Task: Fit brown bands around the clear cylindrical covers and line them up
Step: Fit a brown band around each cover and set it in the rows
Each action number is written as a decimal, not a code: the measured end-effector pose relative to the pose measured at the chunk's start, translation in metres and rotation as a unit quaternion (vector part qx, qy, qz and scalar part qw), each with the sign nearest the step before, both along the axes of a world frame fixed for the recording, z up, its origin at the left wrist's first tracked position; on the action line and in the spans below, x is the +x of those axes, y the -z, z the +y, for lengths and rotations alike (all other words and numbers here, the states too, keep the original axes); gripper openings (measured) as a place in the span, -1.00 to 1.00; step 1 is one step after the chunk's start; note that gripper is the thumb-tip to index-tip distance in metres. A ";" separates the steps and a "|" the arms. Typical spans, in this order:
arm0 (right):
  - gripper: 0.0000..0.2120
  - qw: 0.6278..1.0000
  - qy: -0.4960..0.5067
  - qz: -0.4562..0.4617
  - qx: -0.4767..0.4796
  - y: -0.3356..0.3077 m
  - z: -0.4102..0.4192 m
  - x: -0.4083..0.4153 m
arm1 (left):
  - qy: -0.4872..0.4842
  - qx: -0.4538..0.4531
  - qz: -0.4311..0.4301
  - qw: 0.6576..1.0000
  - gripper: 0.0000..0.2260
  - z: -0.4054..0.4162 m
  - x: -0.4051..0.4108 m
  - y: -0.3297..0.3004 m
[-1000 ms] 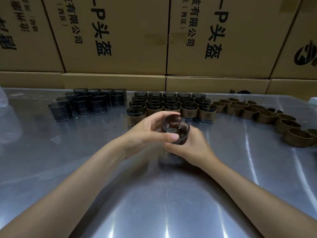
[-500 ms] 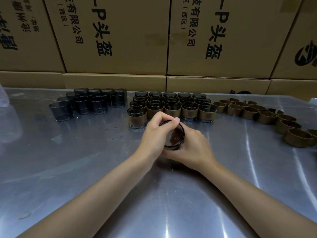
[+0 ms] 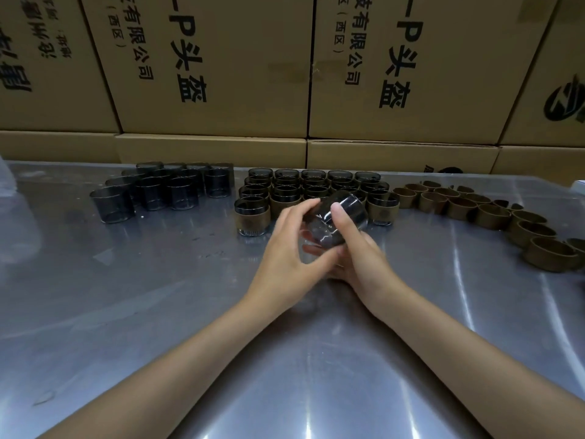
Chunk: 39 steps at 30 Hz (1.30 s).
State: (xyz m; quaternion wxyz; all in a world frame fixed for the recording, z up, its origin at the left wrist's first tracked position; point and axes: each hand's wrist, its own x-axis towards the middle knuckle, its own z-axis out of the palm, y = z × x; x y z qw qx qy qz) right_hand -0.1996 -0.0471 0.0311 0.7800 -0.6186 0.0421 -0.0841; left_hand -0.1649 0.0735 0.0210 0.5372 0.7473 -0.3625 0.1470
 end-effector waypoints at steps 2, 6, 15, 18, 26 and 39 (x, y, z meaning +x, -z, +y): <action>-0.18 0.998 -0.048 0.027 0.023 -0.003 0.003 0.000 | -0.034 -0.028 -0.021 0.999 -0.44 0.002 0.000 -0.005; -0.22 0.991 -0.047 0.048 0.119 -0.008 0.000 0.000 | -0.071 -0.041 -0.043 0.996 -0.52 0.008 -0.001 -0.013; -0.54 0.982 -0.083 0.052 0.159 0.000 0.007 0.002 | -0.008 -0.079 0.034 0.996 -0.63 -0.010 -0.029 -0.019; -0.54 0.986 -0.033 0.045 0.155 0.005 0.013 0.004 | -0.037 -0.139 0.101 0.984 -0.83 -0.015 -0.032 -0.021; -0.50 0.986 -0.104 0.059 0.118 0.000 0.000 0.003 | 0.075 -0.086 0.257 0.960 -0.82 0.001 -0.016 -0.045; -0.54 0.961 -0.203 0.083 0.167 0.000 -0.015 0.002 | 0.253 0.081 0.185 0.946 -0.51 0.021 0.008 -0.048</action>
